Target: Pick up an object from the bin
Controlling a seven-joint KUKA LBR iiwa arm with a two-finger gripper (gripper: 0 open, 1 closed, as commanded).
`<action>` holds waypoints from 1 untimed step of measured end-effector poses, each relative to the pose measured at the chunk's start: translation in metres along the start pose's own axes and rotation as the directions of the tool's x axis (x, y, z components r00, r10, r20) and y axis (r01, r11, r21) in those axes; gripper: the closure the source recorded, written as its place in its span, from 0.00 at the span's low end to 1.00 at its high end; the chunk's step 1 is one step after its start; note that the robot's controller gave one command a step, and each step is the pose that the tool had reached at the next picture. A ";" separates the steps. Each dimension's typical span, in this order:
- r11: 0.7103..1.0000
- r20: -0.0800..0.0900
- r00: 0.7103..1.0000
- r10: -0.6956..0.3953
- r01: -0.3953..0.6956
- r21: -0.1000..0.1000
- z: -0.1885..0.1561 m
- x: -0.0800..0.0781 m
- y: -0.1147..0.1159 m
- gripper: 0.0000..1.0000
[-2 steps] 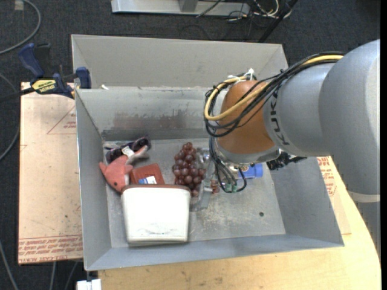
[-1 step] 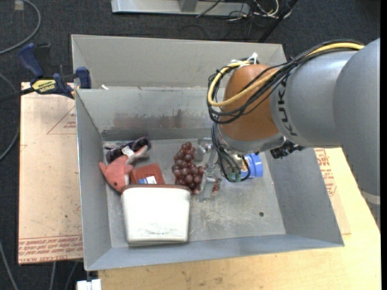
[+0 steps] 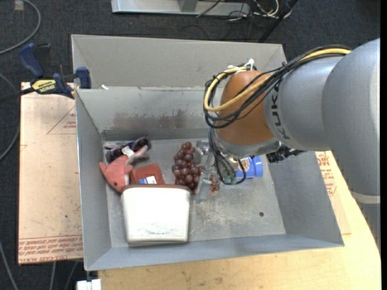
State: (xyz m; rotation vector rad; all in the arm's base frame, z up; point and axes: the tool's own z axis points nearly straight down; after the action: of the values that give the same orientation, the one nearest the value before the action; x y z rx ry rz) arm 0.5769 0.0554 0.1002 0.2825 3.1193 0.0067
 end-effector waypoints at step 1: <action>0.994 -0.006 0.994 0.112 -0.112 0.003 0.031 -0.007 0.004 1.00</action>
Offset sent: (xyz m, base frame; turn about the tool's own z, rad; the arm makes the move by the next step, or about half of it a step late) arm 0.0000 0.0000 0.0000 0.0000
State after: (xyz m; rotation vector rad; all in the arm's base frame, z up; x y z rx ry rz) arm 0.5846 0.0584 0.0692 0.4577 3.1055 0.0047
